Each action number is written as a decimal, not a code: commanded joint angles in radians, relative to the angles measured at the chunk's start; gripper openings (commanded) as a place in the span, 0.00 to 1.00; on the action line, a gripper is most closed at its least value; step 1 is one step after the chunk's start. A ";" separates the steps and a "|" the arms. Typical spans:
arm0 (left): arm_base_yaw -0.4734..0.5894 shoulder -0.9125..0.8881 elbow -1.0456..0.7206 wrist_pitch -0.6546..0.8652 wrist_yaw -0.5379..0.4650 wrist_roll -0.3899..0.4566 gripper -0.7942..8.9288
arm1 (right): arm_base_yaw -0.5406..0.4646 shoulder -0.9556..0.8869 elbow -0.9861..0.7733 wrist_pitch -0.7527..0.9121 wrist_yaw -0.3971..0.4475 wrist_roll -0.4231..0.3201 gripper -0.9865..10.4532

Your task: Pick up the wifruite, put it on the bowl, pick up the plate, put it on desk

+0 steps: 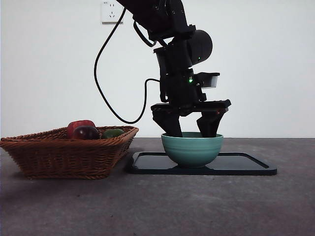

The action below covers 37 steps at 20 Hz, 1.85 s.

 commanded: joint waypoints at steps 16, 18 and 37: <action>0.027 0.020 0.084 -0.085 -0.003 0.065 0.34 | 0.010 0.001 0.008 -0.004 0.024 -0.008 0.62; 0.032 0.002 0.140 -0.150 -0.003 0.061 0.34 | 0.010 0.001 0.008 -0.005 0.024 -0.008 0.62; 0.172 -0.534 0.120 -0.571 -0.004 -0.126 0.34 | 0.010 0.001 0.008 -0.004 0.023 0.020 0.62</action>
